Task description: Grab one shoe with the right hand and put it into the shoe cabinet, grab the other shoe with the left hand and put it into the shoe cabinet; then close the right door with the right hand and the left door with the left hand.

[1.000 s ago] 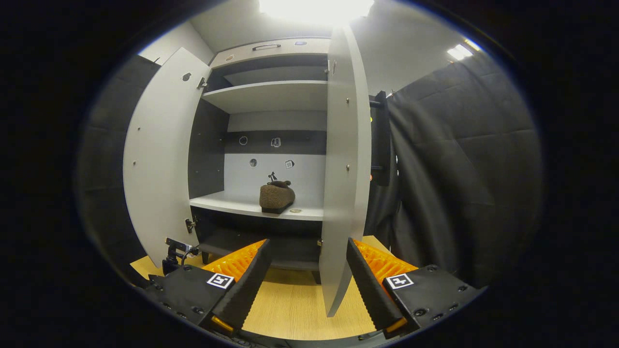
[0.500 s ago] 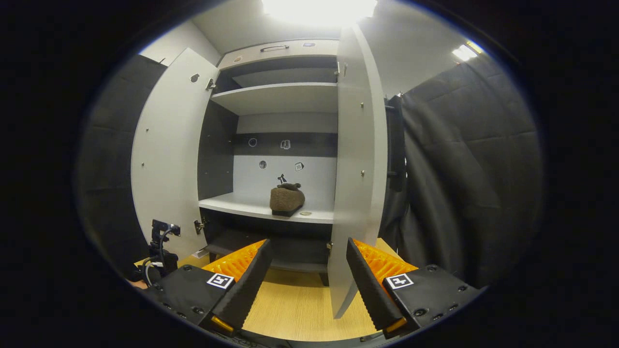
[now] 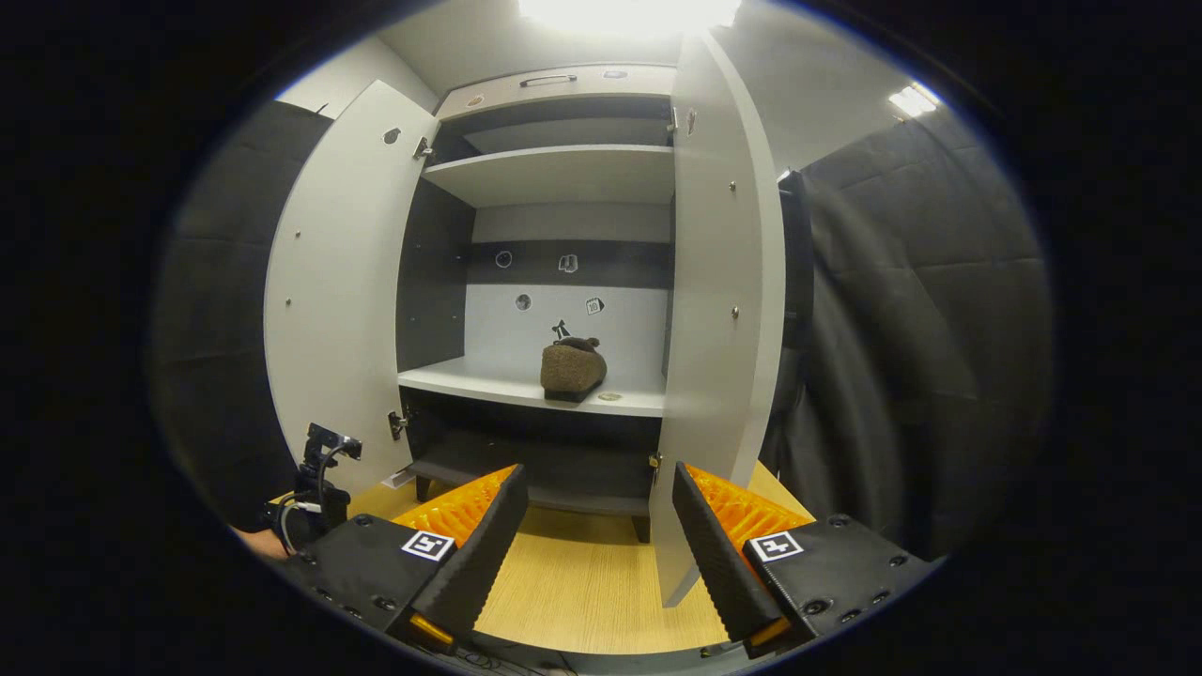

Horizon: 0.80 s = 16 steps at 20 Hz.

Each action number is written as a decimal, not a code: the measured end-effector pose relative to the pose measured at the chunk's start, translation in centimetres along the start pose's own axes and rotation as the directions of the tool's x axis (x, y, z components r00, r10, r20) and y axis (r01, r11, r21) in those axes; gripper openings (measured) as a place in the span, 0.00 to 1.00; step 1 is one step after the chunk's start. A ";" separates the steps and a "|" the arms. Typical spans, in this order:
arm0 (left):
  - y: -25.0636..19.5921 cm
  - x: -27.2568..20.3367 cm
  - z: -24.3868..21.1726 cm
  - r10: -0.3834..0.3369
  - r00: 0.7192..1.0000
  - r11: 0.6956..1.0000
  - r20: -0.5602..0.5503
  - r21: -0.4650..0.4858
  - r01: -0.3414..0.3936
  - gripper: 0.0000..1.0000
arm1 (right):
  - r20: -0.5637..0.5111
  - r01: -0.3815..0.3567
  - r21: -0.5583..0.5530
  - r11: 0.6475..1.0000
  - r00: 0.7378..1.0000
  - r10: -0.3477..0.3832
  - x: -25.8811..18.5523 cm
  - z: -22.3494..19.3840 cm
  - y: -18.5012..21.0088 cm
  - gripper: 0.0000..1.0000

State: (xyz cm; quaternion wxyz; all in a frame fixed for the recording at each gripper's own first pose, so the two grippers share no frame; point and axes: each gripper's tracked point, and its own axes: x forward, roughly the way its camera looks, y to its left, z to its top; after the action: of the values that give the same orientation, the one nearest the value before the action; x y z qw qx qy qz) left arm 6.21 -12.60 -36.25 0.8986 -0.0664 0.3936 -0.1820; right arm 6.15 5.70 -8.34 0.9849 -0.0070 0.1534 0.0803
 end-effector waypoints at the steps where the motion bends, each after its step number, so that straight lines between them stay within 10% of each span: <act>1: 0.2 -0.5 -0.4 -0.010 1.000 1.000 -0.007 0.008 0.010 0.16 | -0.007 -0.001 0.002 1.000 1.000 0.001 0.1 -0.1 0.1 0.98; 2: 0.2 -0.8 -1.0 -0.025 0.999 1.000 -0.025 0.012 0.025 0.31 | -0.009 -0.001 0.004 1.000 1.000 0.001 0.2 -0.2 0.2 0.98; 6: 0.8 -0.5 -3.9 -0.023 0.995 0.997 -0.096 0.065 0.029 0.40 | -0.018 -0.004 -0.001 1.000 1.000 0.004 0.5 -0.4 0.6 0.98; 13: 1.0 1.6 -6.8 -0.019 0.978 1.000 -0.206 0.011 0.022 0.34 | -0.038 -0.015 -0.016 1.000 0.999 0.014 0.6 -0.9 0.9 0.98; 16: 1.3 1.8 -6.2 0.000 0.986 1.000 -0.167 -0.005 -0.001 0.05 | -0.038 -0.010 -0.015 1.000 0.999 0.009 0.4 -1.0 0.5 0.98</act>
State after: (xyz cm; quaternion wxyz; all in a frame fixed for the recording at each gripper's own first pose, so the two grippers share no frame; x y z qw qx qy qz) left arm 3.10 -11.90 -42.04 0.8624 -0.0530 0.4678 -0.1859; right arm 6.19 6.26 -9.40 0.9813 -0.0153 0.1715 0.0860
